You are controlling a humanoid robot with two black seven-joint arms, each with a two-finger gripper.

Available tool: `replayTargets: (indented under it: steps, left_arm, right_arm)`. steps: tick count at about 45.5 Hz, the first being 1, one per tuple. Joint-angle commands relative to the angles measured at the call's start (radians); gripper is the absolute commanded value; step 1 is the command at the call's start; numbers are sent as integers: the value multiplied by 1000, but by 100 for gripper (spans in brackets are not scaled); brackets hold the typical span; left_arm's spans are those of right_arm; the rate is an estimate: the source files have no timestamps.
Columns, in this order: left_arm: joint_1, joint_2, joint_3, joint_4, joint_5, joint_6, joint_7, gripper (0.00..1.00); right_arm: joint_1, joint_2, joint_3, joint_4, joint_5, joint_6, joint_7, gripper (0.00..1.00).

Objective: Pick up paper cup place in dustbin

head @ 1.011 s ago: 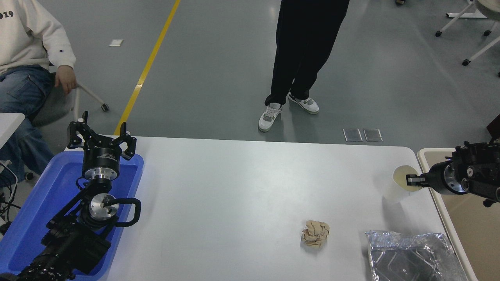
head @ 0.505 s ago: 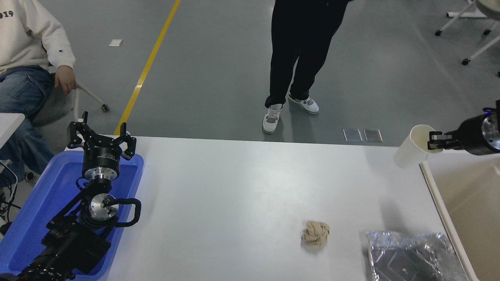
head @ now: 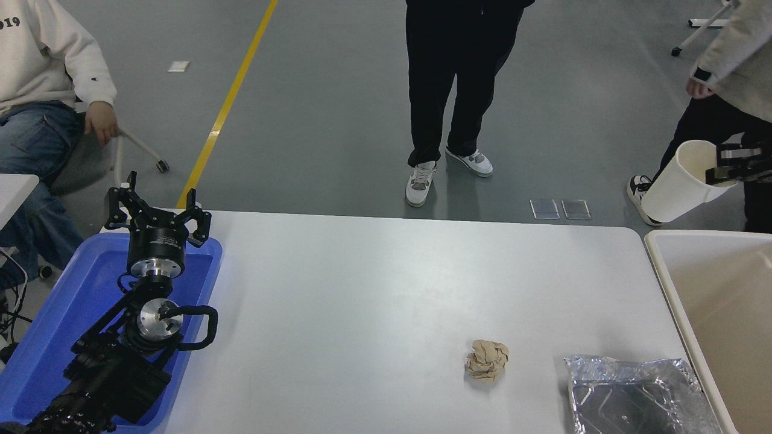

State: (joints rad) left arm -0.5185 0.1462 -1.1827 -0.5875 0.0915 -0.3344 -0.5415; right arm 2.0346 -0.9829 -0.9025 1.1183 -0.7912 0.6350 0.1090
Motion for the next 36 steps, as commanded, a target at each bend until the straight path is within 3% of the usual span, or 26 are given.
replayTargets:
  steps: [1,6,17,25,30,36]
  left_arm:
    - [0,0,0,0,-1,0,0,99]
    - [0,1,0,0,1,0,0,99]
    - [0,1,0,0,1,0,0,99]
    - [0,1,0,0,-1,0,0,99]
    - [0,1,0,0,-1,0,0,99]
    - [0,1,0,0,-1,0,0,99]
  right_arm:
    - [24,-117,33,-113,73,-3,-17,0]
    - [-7,-161,34,-222,219,-89,-49,0]
    - [-214,-200,36,-275,694,-454,-120,0]
    - [-413,-137,115,-279,1000,-661,-114,0]
    - [-582,-103,298,-325,1093,-715,-106,0]
    - [-870,-5,591,-458,1104,-732,-109,0]
